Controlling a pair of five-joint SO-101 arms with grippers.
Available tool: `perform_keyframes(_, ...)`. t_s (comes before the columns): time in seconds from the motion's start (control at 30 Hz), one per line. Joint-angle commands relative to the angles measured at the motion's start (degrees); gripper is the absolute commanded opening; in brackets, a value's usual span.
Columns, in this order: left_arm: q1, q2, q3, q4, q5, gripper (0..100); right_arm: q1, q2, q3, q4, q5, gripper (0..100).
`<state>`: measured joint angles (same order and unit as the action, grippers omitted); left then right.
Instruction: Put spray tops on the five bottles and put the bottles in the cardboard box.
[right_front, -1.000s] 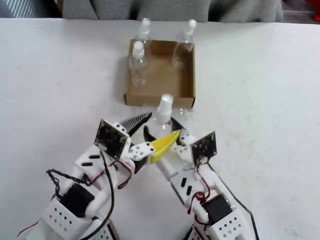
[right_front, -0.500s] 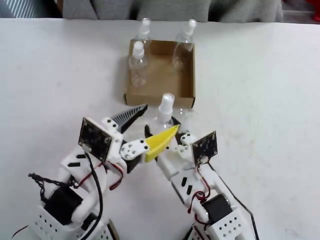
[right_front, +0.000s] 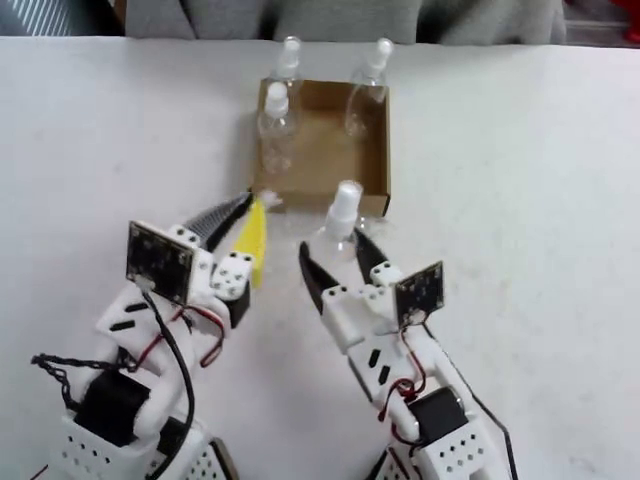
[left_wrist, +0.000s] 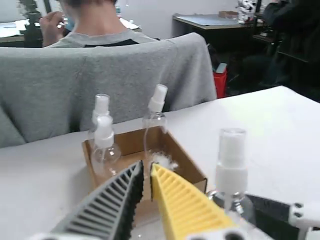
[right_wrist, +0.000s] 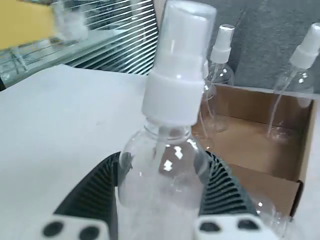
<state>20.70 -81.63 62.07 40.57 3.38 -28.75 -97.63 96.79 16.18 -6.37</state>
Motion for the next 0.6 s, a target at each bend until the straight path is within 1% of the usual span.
perform_keyframes(0.0, -6.81, -0.84, -2.9, 6.42, 0.18, 7, 4.7, -1.1, 0.35, -5.14, -0.18, 1.6)
perform_keyframes(0.1, -8.75, -0.92, -2.2, 14.07, 0.18, 7, 7.52, -0.92, 0.35, -9.54, -0.18, 1.6)
perform_keyframes(0.17, -8.75, -0.92, -0.62, 16.26, 0.18, 7, 9.63, -0.92, 0.18, -12.7, 0.09, 1.6)
perform_keyframes(0.3, -8.84, -0.92, 4.66, 16.35, 0.09, 7, 14.37, -0.92, -1.85, -18.95, 5.71, 1.6)
perform_keyframes(0.47, -9.19, -0.92, 11.08, 16.0, -0.09, 7, 16.4, -0.75, -6.33, -19.56, 6.68, 1.6)
perform_keyframes(0.57, -12.0, -0.92, 15.47, 11.87, -0.35, 7, 16.22, -0.31, -8.09, -19.56, 6.68, 1.6)
